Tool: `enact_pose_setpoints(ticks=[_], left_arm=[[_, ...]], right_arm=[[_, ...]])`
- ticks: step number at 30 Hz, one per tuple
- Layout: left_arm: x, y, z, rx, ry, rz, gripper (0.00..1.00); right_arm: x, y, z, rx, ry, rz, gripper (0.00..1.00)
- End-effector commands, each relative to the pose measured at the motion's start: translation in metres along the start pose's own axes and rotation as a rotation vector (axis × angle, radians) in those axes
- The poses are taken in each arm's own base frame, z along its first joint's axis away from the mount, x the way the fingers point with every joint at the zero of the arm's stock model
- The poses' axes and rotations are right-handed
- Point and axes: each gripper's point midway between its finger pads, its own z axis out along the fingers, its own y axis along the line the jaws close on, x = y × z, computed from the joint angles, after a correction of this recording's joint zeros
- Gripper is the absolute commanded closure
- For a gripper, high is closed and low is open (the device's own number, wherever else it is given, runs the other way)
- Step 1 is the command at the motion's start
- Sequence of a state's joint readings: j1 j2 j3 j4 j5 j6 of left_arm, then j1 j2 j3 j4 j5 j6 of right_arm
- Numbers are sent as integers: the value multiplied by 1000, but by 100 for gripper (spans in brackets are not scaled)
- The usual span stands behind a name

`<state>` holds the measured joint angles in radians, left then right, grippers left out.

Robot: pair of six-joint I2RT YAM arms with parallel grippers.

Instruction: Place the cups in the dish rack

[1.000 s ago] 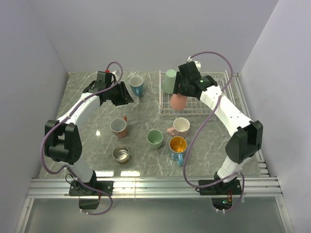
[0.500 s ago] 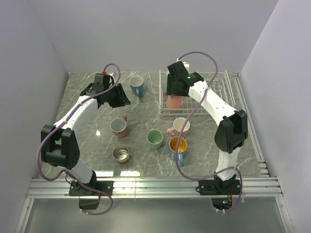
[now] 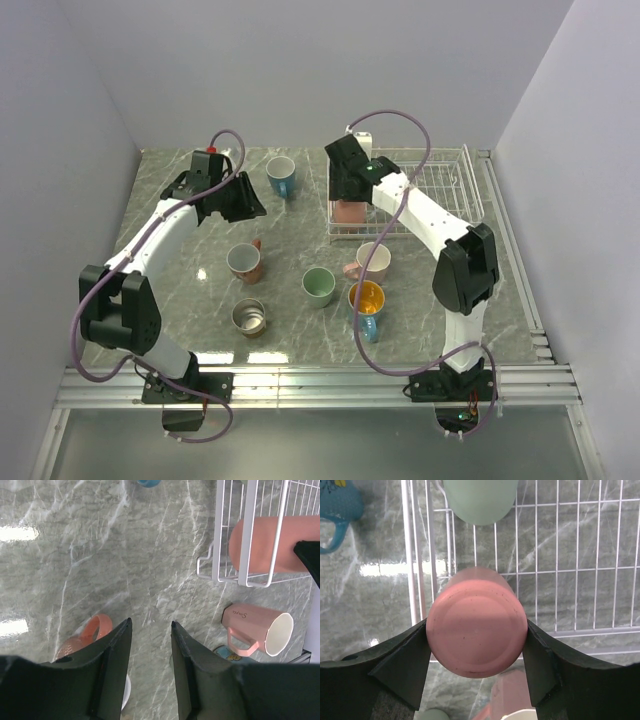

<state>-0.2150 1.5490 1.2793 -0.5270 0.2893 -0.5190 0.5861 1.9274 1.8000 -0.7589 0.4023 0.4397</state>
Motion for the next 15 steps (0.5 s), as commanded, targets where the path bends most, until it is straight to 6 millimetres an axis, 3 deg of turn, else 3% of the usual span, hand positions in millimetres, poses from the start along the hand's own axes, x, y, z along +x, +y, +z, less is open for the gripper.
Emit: enact_pose_setpoints(ticks=[1,4,5,6,7,10,15], left_arm=[[0,0,-11,-7,-19,24,58],[2,3,-11,-19,-12,24,57],[3,3,-11,-20,-11,27,56],[4,4,-12,-23,-8,25,56],[4,6,-13,-32,-11,28,55],[4,10,-16,-59,-16,29,55],[2,14,-26,-94,-34,42,55]], right_arm=[[-11,5,8,30,-61,27,100],[-11,6,13,40,-59,22,92],[-10,7,14,42,-58,20,76],[-10,8,15,38,-57,18,69],[-10,9,14,38,-59,14,55],[-11,5,14,46,-69,18,36],[-16,4,4,30,-84,21,15]])
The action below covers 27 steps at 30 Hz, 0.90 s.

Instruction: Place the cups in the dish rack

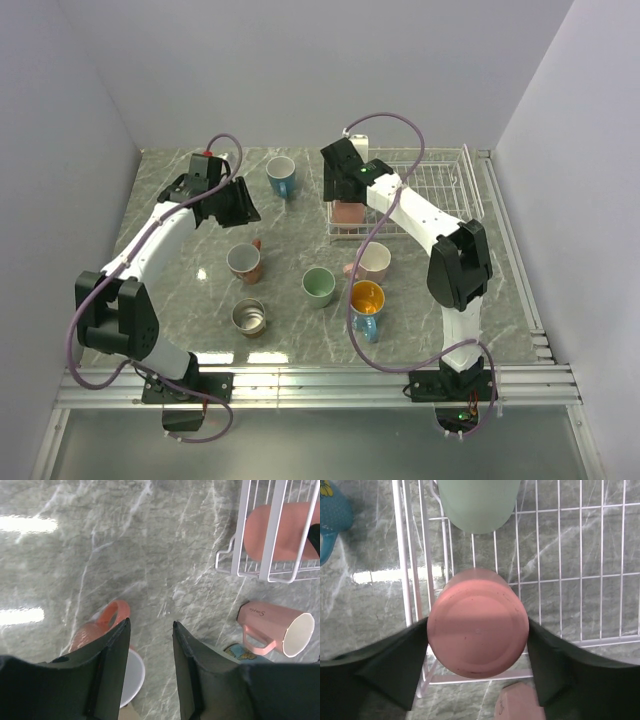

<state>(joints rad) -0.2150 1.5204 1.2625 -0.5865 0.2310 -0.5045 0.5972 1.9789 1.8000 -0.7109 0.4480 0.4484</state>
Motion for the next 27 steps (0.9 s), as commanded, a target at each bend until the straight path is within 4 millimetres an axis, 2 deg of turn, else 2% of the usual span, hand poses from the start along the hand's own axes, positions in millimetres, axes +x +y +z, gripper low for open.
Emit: enact_pose_setpoints(ticks=[1,10,15,17,19,20,22,23,25,26,27], left_arm=[[-5,2,-20,-30,-41,37,55],[-8,-1,-52,-48,-84,39,54],[0,1,-65,-50,-91,45,54],[9,3,-65,-44,-72,50,54],[20,4,-64,-31,-46,59,54],[24,5,-63,-23,-35,62,55],[34,7,-60,-15,-15,67,55],[39,6,-58,-7,-3,69,55],[49,7,-54,-3,24,69,55],[51,5,-52,1,23,74,55],[55,2,-50,8,29,80,55]], right_arm=[[-20,-3,-18,-8,-65,24,8],[-41,-17,-61,-37,-125,58,4],[-65,-31,-106,-71,-200,98,3],[-71,-40,-124,-79,-223,107,2],[-69,-47,-134,-80,-233,110,2],[-71,-52,-145,-90,-254,121,2],[-61,-57,-147,-98,-242,114,1],[-59,-61,-155,-108,-251,121,1],[-47,-65,-154,-109,-234,113,1],[-44,-67,-160,-131,-238,120,1],[-35,-68,-156,-132,-225,115,1]])
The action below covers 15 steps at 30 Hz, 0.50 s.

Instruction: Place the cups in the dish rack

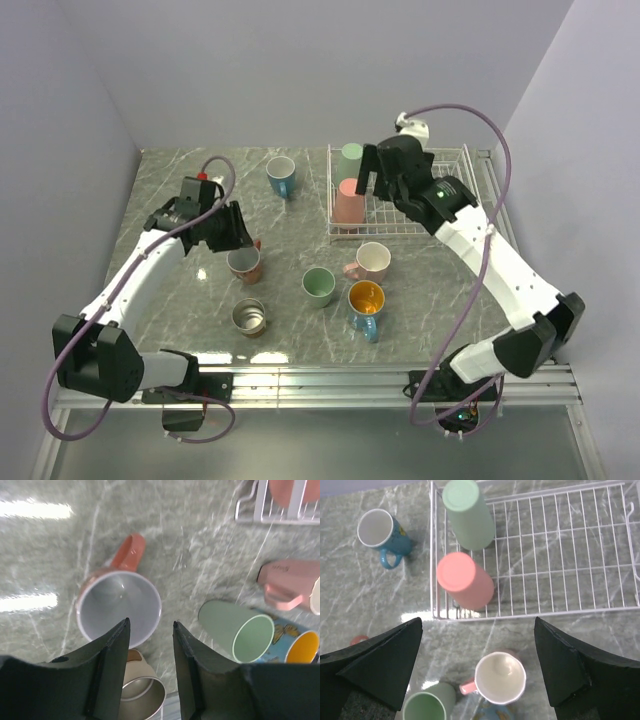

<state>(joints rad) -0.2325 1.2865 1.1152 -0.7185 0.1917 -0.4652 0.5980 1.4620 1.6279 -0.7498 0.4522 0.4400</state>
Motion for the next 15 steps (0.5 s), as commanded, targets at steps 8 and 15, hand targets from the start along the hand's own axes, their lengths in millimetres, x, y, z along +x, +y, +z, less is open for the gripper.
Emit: enact_pose_setpoints(ticks=[8,15], left_arm=[[26,-23,18,25,26,96,55],[37,-17,36,-79,54,176,56]], right_arm=[[35,-20,-17,-8,42,-9,0],[42,-30,-23,11,44,-4,0]])
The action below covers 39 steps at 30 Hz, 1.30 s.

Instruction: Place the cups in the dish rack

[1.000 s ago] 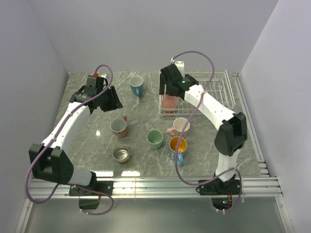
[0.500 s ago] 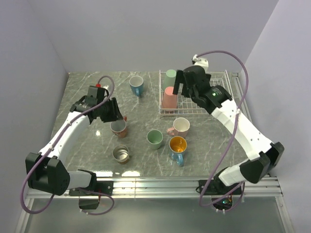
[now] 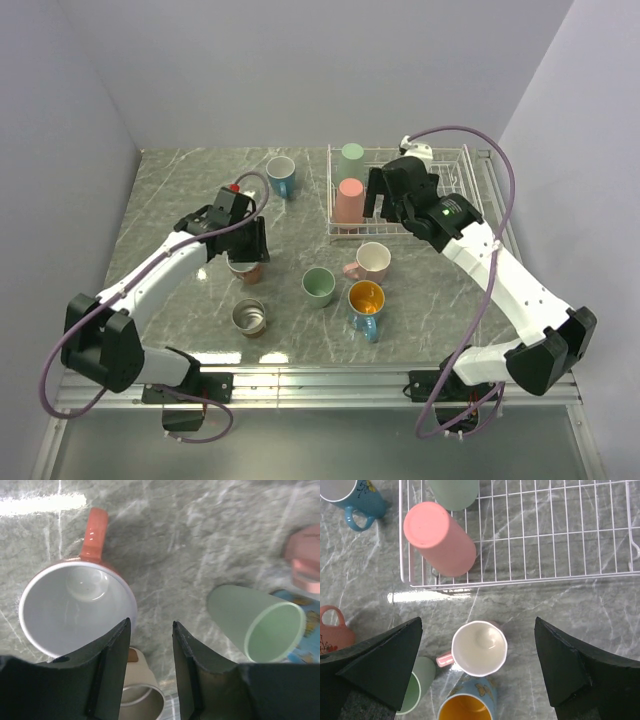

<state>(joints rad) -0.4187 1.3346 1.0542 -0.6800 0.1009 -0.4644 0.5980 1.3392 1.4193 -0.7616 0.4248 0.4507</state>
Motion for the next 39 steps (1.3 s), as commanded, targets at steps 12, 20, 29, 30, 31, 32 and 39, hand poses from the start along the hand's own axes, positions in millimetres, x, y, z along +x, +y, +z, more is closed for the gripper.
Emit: enact_pose_setpoints(ticks=[12,20,29,30,31,32,39], left_arm=[[-5,14,28,-161,0,57,61],[11,16,44,-157,43,65,84],[-31,18,16,-228,-48,114,100],[-45,9,8,-205,-82,105,100],[-51,5,4,-191,-95,97,100],[-55,-1,1,-164,-96,90,100],[-112,-63,-46,113,-227,67,100]], right_arm=[[3,-11,-16,2,-30,32,0],[4,-9,-14,-2,-25,32,0],[-4,-5,-18,-20,-40,39,0],[-5,-3,-18,-27,-40,39,0],[-8,-2,-19,-33,-44,41,0],[-11,2,-21,-52,-46,46,0],[-27,51,-38,-318,-52,87,0]])
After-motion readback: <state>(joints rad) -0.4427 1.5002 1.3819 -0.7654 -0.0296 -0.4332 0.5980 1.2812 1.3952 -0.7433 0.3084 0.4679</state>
